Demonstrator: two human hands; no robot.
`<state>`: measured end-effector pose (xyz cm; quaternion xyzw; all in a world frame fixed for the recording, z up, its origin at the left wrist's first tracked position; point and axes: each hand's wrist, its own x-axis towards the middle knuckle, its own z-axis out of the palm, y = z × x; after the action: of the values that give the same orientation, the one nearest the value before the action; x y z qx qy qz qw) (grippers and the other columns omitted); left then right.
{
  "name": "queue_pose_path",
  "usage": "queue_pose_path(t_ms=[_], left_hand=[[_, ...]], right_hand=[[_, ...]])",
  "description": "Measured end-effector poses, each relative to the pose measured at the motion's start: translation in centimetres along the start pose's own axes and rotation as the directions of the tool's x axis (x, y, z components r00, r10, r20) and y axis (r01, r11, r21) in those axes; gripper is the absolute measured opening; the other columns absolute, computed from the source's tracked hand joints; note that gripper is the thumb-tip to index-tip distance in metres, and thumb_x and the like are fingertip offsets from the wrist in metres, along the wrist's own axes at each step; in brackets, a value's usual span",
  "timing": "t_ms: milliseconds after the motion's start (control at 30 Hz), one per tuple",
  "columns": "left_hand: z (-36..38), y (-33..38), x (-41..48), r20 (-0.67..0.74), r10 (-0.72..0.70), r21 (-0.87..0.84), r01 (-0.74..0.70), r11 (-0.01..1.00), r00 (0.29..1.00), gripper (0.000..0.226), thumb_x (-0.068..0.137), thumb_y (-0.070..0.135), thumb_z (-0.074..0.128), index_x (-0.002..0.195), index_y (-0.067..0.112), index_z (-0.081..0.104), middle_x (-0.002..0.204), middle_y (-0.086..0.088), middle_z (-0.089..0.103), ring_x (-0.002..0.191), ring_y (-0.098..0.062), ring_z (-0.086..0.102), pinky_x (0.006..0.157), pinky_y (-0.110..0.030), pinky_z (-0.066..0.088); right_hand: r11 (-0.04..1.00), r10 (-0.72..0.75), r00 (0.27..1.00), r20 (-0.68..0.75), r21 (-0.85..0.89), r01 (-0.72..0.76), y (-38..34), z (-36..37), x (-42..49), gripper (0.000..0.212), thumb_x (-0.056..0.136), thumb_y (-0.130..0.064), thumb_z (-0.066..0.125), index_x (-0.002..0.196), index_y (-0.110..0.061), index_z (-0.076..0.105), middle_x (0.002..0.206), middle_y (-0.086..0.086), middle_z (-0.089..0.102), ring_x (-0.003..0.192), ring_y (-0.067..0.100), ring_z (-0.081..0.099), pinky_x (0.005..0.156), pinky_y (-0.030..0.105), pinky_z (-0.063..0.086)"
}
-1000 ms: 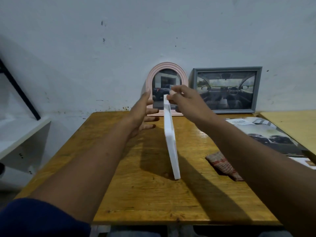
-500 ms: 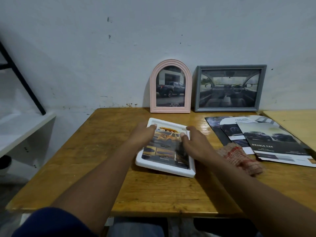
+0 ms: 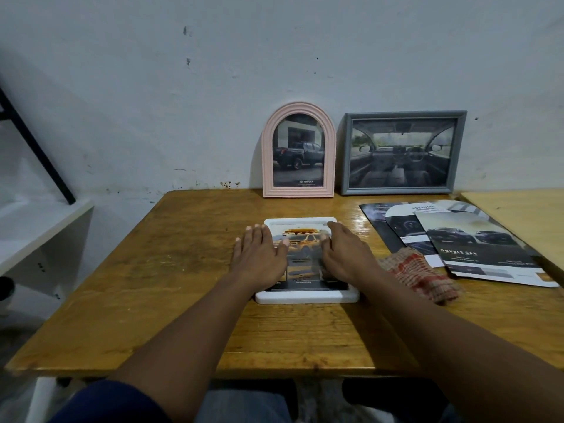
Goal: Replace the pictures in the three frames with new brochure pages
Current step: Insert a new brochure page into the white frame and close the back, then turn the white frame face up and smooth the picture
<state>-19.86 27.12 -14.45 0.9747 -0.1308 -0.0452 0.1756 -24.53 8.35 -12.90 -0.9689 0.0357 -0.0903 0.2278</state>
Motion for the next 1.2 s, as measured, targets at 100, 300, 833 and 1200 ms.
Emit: queue_pose_path(t_ms=[100,300,833,1200], left_hand=[[-0.3,0.1,-0.2,-0.014,0.023,0.023,-0.022,0.999,1.000,0.072,0.105,0.057,0.013,0.162,0.017,-0.006,0.169,-0.005,-0.013,0.154,-0.023,-0.016,0.122,-0.044,-0.010],[-0.4,0.6,-1.0,0.008,0.052,0.032,-0.052,0.998,0.999,0.073,0.105,0.058,0.016,0.163,0.018,-0.001,0.170,-0.005,-0.010,0.155,-0.025,-0.013,0.123,-0.046,-0.005],[-0.4,0.2,-3.1,-0.005,0.111,-0.110,-0.111,0.988,0.994,0.065,0.107,0.052,0.018,0.163,0.022,0.005,0.170,-0.002,-0.007,0.156,-0.020,-0.009,0.124,-0.043,-0.002],[-2.9,-2.2,0.3,-0.072,0.081,-0.066,-0.085,0.994,0.994,0.058,0.110,0.040,0.024,0.162,0.019,0.011,0.170,-0.002,0.004,0.156,-0.020,-0.001,0.124,-0.040,0.002]], right_hand=[[0.998,-0.004,1.000,-0.023,-0.061,0.003,0.6,-2.0,-0.4,0.045,0.101,-0.034,0.042,0.139,-0.011,0.047,0.139,0.010,0.050,0.122,0.028,0.051,0.100,0.043,0.045],[0.983,0.056,0.997,0.048,-0.175,-0.047,3.6,-5.9,-4.0,0.050,0.097,-0.040,0.049,0.142,-0.019,0.048,0.147,0.006,0.049,0.129,0.027,0.049,0.105,0.044,0.043],[0.998,0.060,0.998,0.034,-0.021,-0.060,5.0,-7.8,-7.8,0.022,0.104,-0.023,0.041,0.112,-0.028,0.061,0.114,-0.004,0.066,0.104,0.015,0.061,0.083,0.034,0.051],[0.989,0.059,0.991,0.117,0.130,-0.074,-2.6,-10.3,4.2,0.028,0.100,-0.016,0.049,0.121,-0.014,0.068,0.118,0.009,0.064,0.101,0.024,0.058,0.082,0.033,0.047]])
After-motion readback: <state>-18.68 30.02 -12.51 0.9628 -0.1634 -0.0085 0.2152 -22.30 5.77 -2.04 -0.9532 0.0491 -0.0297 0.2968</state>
